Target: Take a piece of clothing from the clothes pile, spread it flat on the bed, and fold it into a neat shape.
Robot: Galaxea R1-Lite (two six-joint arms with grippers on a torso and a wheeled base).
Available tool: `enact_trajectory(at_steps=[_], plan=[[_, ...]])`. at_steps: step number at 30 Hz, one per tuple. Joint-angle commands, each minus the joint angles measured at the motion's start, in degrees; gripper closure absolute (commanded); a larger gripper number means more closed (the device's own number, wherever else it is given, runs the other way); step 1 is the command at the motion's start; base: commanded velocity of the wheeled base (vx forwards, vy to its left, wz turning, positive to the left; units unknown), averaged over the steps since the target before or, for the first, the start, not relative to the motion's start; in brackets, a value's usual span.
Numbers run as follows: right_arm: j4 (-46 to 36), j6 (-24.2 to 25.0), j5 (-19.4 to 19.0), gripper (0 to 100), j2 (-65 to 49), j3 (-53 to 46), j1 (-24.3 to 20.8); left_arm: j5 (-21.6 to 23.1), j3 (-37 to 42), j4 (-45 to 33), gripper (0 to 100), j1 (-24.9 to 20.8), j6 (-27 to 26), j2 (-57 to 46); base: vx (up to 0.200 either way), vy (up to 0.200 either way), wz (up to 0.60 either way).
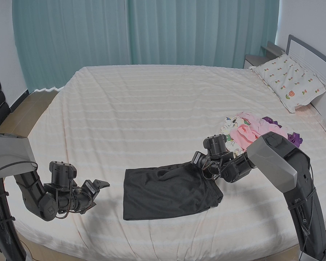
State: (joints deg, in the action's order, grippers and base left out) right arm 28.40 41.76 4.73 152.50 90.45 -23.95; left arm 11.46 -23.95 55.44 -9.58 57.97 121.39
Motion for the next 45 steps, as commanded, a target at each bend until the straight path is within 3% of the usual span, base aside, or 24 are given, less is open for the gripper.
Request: enact_trajectory(at_steps=[1,32,33,40,45], plan=[[0.1,0.4,0.5,100,0.1,0.8,0.8,0.0,-0.1,0.0,0,-0.1,0.0,0.2,0.0,0.0,0.0],[-0.6,0.6,3.7,100,1.5,2.2,3.0,0.0,-0.1,0.0,0,-0.1,0.1,0.2,0.0,0.0,0.0],[-0.9,0.5,3.8,0,1.4,1.9,3.0,0.0,-0.1,0.0,0,-0.1,0.1,0.2,0.0,0.0,0.0],[-1.2,0.8,3.7,0,-1.6,-0.5,4.4,0.0,-0.1,-0.1,0,-0.1,0.1,0.2,0.0,0.0,0.0],[-0.4,3.5,1.0,0,-12.6,-14.3,5.3,0.0,-0.1,0.0,0,-0.1,0.0,0.2,0.0,0.0,0.0]])
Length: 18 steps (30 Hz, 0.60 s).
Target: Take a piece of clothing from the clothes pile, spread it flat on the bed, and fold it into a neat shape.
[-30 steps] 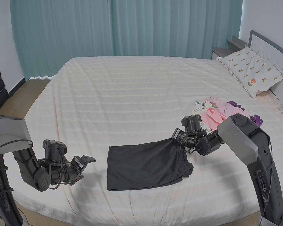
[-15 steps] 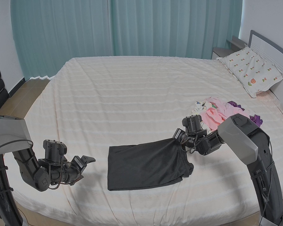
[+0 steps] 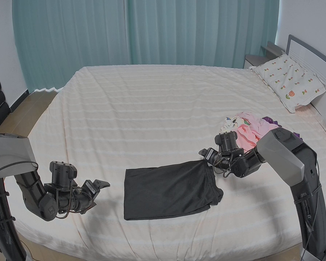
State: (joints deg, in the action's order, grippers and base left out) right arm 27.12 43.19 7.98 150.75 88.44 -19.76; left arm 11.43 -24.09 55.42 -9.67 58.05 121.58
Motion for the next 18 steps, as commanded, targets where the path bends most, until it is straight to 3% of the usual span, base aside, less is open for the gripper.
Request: enact_trajectory(at_steps=[1,5,9,12,18], plan=[[1.6,2.1,-3.2,0,-12.1,-15.1,1.0,0.0,0.0,0.0,0,0.0,0.0,0.1,0.0,0.0,0.0],[10.3,1.7,-7.2,0,-18.1,-31.0,0.0,0.0,0.0,0.0,0,0.0,0.0,0.1,0.0,0.0,0.0],[20.6,0.8,-7.3,0,-18.6,-43.8,-2.3,0.0,-0.1,0.0,0,0.0,0.0,0.1,0.0,0.0,0.0],[25.9,1.8,-7.7,0,-17.5,-47.7,-2.7,0.0,0.0,0.0,0,0.0,0.0,0.1,0.0,0.0,0.0],[27.2,4.3,-7.8,0,-17.3,-49.4,-3.1,0.0,-0.1,0.0,0,0.0,0.0,0.1,0.0,0.0,0.0]])
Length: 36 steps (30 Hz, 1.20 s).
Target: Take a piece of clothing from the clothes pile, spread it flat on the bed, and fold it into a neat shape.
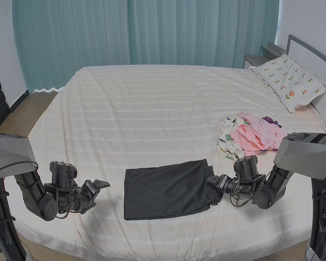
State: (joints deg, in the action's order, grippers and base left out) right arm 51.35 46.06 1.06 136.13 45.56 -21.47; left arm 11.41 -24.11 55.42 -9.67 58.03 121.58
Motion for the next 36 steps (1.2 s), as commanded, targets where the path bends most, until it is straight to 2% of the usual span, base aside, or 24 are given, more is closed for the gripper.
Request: enact_trajectory(at_steps=[1,8,13,14,18,23,30,36], plan=[[3.0,1.4,-1.1,0,-2.9,-7.1,-1.4,0.0,-0.1,0.0,0,0.0,0.0,0.1,0.0,0.0,0.0],[4.6,1.4,-1.7,0,-2.1,-6.5,-3.0,-0.1,-0.2,0.0,0,0.0,0.0,0.3,0.0,0.0,0.0],[4.7,1.5,-4.0,0,-1.5,-5.4,-2.9,-0.1,-0.3,0.0,0,0.0,0.0,0.4,0.0,0.0,0.0],[4.6,1.4,-4.0,100,-1.3,-5.4,-2.8,-0.1,-0.3,0.0,0,0.0,0.0,0.3,0.0,0.0,0.0],[3.7,0.6,-3.4,100,-1.7,-6.6,-2.9,-0.2,-0.3,0.0,0,0.0,0.0,0.3,0.0,0.0,0.0],[2.9,-3.2,-3.4,100,-2.3,-9.4,-2.6,-0.2,-0.4,0.0,0,0.0,0.1,0.4,0.0,0.0,0.0],[2.9,-4.2,-3.3,100,-2.6,-10.8,-2.4,-0.2,-0.4,0.0,0,0.1,0.2,0.3,0.0,0.0,0.0],[3.3,-7.1,-3.0,100,-2.5,-12.9,-1.6,-0.2,-0.4,0.0,0,0.0,0.2,0.4,0.0,0.0,0.0]])
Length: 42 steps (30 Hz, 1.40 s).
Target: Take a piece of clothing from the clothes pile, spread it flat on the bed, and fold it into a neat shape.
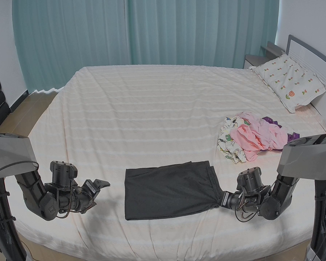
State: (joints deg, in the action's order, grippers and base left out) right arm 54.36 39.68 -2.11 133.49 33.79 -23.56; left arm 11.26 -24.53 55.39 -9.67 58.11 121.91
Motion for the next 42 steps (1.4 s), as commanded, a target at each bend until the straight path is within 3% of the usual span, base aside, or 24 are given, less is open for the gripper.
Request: enact_trajectory(at_steps=[1,10,11,21,25,30,36,39,42], plan=[[0.5,-1.0,0.2,100,0.2,-1.4,0.6,0.0,0.0,0.1,0,0.1,0.2,0.0,0.0,0.0,0.0],[0.5,-1.3,0.1,100,0.5,-1.8,0.7,0.0,0.0,0.0,0,0.1,0.2,0.0,0.0,0.0,0.0],[0.5,-1.3,0.1,0,0.5,-1.8,0.7,0.0,0.0,0.0,0,0.1,0.2,0.0,0.0,0.0,0.0],[4.5,-1.1,0.2,0,-0.9,-3.9,3.3,0.0,-0.2,2.3,0,-0.2,0.9,0.1,0.0,0.0,0.0],[6.5,-1.2,0.2,0,-0.6,-4.0,3.5,-0.2,-1.8,2.8,0,-4.1,1.0,0.5,0.0,-0.05,0.0],[6.5,-1.2,0.3,0,-0.9,-4.0,3.4,-0.9,-2.9,2.9,0,-5.0,0.9,1.5,0.0,-0.2,0.0],[6.6,-0.9,0.2,0,-0.6,-4.6,3.3,-6.8,-2.5,4.8,0,-8.5,0.2,4.5,0.0,0.0,0.0],[6.7,-0.7,0.2,0,-0.9,-5.1,3.2,-7.9,-3.4,5.3,0,-12.1,-3.3,6.5,0.0,0.0,0.0],[6.8,-0.7,0.2,0,-0.9,-5.1,3.1,-8.1,-6.1,4.9,0,-12.8,-6.4,7.7,0.0,0.0,0.0]])
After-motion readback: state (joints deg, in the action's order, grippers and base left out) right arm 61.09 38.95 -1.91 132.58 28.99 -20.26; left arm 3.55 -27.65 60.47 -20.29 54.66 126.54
